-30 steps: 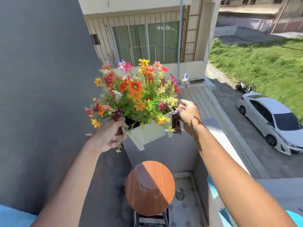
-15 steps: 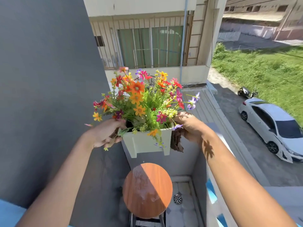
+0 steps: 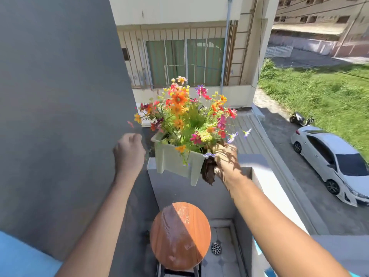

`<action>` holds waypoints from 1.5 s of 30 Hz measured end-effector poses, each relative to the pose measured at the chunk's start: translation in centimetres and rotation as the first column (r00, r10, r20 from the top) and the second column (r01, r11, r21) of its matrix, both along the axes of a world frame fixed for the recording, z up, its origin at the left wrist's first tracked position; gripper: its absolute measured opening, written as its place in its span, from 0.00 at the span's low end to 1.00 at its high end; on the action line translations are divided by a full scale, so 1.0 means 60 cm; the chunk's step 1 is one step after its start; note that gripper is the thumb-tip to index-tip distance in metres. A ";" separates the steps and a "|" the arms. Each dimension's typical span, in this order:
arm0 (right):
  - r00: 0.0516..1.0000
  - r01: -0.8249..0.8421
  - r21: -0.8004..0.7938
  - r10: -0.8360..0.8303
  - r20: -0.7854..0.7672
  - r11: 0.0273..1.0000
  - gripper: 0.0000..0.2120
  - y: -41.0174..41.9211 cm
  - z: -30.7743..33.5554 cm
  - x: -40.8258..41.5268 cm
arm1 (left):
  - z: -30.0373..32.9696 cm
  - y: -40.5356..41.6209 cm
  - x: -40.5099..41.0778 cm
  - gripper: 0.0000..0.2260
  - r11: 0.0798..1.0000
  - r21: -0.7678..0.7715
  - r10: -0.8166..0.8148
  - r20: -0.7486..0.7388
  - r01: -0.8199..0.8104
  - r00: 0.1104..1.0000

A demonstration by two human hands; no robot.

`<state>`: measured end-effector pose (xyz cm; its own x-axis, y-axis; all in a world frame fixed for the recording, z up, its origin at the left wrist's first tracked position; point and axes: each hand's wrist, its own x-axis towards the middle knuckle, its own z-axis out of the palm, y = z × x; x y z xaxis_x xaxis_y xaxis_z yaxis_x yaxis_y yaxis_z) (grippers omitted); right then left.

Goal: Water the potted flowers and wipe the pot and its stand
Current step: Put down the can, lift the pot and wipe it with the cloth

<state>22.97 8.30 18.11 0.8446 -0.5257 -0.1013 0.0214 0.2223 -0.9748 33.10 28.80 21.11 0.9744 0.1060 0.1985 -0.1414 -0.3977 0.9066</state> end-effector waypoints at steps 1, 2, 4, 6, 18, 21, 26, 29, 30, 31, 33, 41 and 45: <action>0.997 0.058 0.007 -0.058 -0.054 0.998 0.14 0.009 0.007 0.010 | -0.014 -0.004 -0.016 0.10 0.998 0.059 0.032 0.050 -0.035 0.998; 0.987 0.150 0.039 -0.148 -0.056 0.988 0.12 0.017 0.005 0.016 | -0.030 -0.012 -0.035 0.10 0.994 0.104 0.020 0.056 -0.026 0.998; 0.964 0.260 0.105 -0.253 -0.077 0.960 0.11 0.029 0.006 0.023 | -0.060 -0.034 -0.070 0.14 0.982 0.165 -0.083 -0.058 0.092 0.995; 0.967 0.249 0.181 -0.236 -0.091 0.951 0.11 0.030 -0.014 0.033 | -0.075 -0.057 -0.091 0.19 0.962 0.142 -0.203 -0.191 0.232 0.960; 0.970 0.242 0.113 -0.242 -0.014 0.964 0.16 0.064 -0.034 0.042 | -0.073 -0.092 -0.075 0.13 0.924 -0.160 -0.373 -0.570 0.347 0.732; 0.968 0.251 0.083 -0.250 -0.023 0.964 0.16 0.073 -0.037 0.034 | -0.077 -0.093 -0.074 0.10 0.910 -0.241 -0.414 -0.578 0.337 0.703; 0.970 0.197 0.051 -0.203 0.135 0.979 0.11 0.068 -0.054 0.013 | -0.048 -0.080 -0.076 0.16 0.855 -0.434 -0.496 -0.525 0.283 0.692; 0.947 0.274 -0.087 -0.252 0.199 0.958 0.22 0.032 -0.040 0.018 | -0.039 -0.072 -0.079 0.15 0.815 -0.500 -0.550 -0.510 0.292 0.661; 0.933 0.320 -0.118 -0.291 0.212 0.940 0.20 0.017 -0.030 0.023 | -0.037 -0.071 -0.084 0.15 0.810 -0.509 -0.556 -0.510 0.292 0.656; 0.918 0.363 -0.145 -0.326 0.225 0.920 0.18 0.000 -0.023 0.031 | -0.035 -0.071 -0.088 0.16 0.808 -0.513 -0.559 -0.510 0.290 0.654; 0.887 0.437 -0.210 -0.380 0.262 0.875 0.14 -0.025 -0.009 0.046 | -0.034 -0.074 -0.094 0.16 0.808 -0.518 -0.556 -0.512 0.280 0.655; 0.913 0.364 -0.345 -0.259 0.316 0.865 0.13 0.076 -0.055 0.005 | -0.030 -0.086 -0.090 0.15 0.782 -0.595 -0.540 -0.497 0.187 0.679; 0.926 0.302 -0.485 -0.132 0.353 0.821 0.12 0.100 -0.064 -0.028 | -0.039 -0.080 -0.076 0.12 0.794 -0.570 -0.531 -0.485 0.209 0.695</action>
<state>21.30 14.29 14.24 0.6466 -0.5990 0.4724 0.3075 -0.3621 -0.8800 28.56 24.01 18.76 0.8357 -0.3745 -0.4018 0.4428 0.0266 0.8962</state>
